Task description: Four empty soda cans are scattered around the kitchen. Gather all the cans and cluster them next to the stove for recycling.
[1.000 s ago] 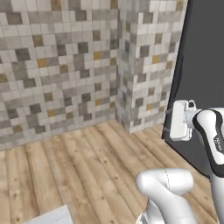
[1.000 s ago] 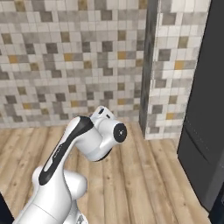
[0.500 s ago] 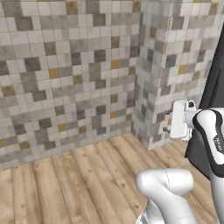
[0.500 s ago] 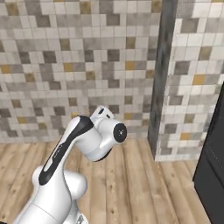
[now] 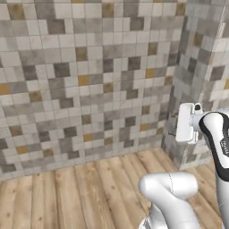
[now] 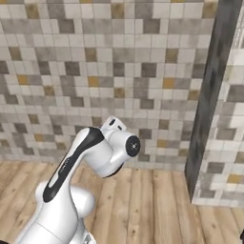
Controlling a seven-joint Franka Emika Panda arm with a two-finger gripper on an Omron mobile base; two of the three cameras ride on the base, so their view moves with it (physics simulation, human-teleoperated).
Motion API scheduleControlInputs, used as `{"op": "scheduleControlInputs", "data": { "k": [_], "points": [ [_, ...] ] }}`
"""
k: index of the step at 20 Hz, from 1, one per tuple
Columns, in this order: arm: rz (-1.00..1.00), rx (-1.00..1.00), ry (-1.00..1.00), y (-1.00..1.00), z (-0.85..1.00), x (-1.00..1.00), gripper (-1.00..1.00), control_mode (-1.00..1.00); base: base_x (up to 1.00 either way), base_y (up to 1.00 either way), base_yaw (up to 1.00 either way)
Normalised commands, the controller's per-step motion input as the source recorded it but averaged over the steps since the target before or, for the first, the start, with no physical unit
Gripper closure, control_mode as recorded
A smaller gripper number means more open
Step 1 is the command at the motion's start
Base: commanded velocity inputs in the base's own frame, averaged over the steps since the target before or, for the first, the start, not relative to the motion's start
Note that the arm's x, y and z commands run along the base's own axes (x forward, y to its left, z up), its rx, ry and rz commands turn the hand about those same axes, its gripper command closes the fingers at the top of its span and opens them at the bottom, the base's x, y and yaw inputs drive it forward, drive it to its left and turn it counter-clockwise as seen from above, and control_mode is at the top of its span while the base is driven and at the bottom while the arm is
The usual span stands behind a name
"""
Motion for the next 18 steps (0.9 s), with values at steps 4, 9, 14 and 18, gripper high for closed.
{"op": "scheduleControlInputs", "data": {
  "k": [4,9,14,18],
  "points": [
    [0.00,0.00,0.00,0.00,0.00,0.00,-1.00,1.00,0.27,0.00,0.48],
    [0.00,0.00,0.00,0.00,0.00,0.00,-1.00,1.00,0.17,0.00,0.50],
    [0.00,0.00,0.00,0.00,0.00,0.00,-1.00,1.00,0.10,0.00,0.50],
    [0.00,0.00,0.00,0.00,0.00,0.00,-1.00,1.00,0.05,0.00,0.50]
  ]
}}
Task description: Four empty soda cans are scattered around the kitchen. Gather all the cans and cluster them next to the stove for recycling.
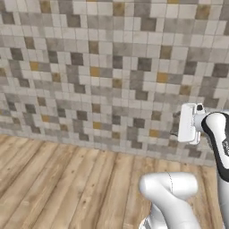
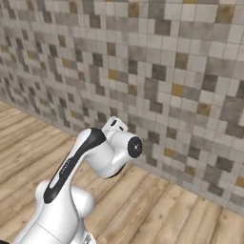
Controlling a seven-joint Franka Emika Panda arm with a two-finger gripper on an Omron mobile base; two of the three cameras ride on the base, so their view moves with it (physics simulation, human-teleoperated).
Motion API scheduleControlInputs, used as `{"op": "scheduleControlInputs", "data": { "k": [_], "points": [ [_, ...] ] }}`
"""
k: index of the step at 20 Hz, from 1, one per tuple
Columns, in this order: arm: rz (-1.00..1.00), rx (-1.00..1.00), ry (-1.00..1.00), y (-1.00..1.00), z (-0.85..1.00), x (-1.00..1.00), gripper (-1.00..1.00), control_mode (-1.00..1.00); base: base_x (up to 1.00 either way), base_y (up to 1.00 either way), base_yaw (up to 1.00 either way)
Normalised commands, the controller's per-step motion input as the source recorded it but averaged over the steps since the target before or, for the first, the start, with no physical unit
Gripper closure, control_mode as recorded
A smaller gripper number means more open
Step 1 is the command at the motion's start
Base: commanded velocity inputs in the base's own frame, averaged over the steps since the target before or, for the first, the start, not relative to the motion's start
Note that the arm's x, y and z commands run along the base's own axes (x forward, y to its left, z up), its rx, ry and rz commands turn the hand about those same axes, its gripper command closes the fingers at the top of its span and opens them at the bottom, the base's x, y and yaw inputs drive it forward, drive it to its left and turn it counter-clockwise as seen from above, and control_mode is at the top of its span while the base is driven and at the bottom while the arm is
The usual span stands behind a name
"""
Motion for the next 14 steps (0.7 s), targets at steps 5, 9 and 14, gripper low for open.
{"op": "scheduleControlInputs", "data": {
  "k": [5,9,14],
  "points": [
    [0.00,0.00,0.00,0.00,0.00,0.00,-1.00,1.00,0.03,0.00,0.50],
    [0.00,0.00,0.00,0.00,0.00,0.00,-1.00,1.00,0.04,0.02,0.50],
    [0.00,0.00,0.00,0.00,0.00,0.00,-1.00,1.00,0.10,0.01,0.50]
  ]
}}
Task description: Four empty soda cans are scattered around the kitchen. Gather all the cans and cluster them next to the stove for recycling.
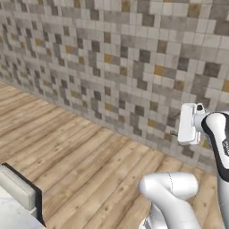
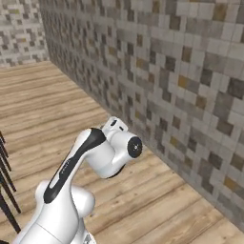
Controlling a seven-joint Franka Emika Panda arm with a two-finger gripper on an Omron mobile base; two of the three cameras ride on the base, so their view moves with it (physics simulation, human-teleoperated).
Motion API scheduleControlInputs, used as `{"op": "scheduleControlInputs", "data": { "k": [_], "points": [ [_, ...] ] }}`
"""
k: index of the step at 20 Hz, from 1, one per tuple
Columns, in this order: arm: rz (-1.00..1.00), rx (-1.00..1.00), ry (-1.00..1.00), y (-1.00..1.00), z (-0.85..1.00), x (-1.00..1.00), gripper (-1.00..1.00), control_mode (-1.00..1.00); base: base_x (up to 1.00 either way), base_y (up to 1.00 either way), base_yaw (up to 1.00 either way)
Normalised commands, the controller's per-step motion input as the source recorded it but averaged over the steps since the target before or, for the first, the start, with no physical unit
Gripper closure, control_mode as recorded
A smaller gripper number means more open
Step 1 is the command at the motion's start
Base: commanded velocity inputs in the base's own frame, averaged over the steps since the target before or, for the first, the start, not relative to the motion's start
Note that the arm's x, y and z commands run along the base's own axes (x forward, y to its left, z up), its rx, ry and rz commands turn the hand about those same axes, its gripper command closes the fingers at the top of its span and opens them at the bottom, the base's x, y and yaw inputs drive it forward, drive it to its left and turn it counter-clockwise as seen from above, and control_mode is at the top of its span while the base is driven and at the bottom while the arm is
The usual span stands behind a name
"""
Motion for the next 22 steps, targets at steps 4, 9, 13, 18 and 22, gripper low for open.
{"op": "scheduleControlInputs", "data": {
  "k": [4,9,13,18,22],
  "points": [
    [0.00,0.00,0.00,0.00,0.00,0.00,-1.00,1.00,0.17,0.00,0.50],
    [0.00,0.00,0.00,0.00,0.00,0.00,-1.00,1.00,0.29,0.00,0.47],
    [0.00,0.00,0.00,0.00,0.00,0.00,-1.00,1.00,0.37,0.00,0.42],
    [0.00,0.00,0.00,0.00,0.00,0.00,-1.00,1.00,0.42,-0.01,0.38],
    [0.00,0.00,0.00,0.00,0.00,0.00,-1.00,1.00,0.43,-0.03,0.35]
  ]
}}
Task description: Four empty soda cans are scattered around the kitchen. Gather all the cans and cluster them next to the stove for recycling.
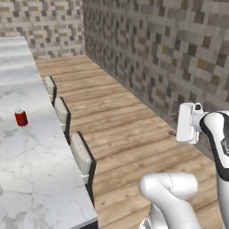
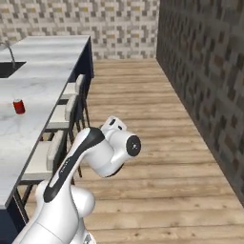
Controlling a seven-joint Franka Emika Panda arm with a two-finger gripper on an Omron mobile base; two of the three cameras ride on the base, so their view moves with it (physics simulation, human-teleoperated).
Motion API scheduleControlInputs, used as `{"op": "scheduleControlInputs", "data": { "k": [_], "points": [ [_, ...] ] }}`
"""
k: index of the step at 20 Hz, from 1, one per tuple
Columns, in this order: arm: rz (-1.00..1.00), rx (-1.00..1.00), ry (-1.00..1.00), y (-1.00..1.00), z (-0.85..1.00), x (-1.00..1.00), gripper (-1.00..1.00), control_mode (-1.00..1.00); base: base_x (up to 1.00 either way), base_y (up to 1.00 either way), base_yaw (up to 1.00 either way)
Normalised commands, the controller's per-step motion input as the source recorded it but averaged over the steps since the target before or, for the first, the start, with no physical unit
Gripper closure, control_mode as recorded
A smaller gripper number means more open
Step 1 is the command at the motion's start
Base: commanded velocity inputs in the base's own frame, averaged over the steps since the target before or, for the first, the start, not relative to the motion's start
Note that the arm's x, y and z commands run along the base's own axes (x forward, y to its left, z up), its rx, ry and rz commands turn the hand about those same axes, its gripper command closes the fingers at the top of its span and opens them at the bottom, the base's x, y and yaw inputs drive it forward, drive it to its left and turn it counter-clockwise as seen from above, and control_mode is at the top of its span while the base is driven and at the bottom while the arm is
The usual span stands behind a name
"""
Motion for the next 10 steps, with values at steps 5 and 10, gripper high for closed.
{"op": "scheduleControlInputs", "data": {
  "k": [5,10],
  "points": [
    [0.00,0.00,0.00,0.00,0.00,0.00,-1.00,1.00,0.46,-0.08,0.34],
    [0.00,0.00,0.00,0.00,0.00,0.00,-1.00,1.00,0.51,-0.32,0.30]
  ]
}}
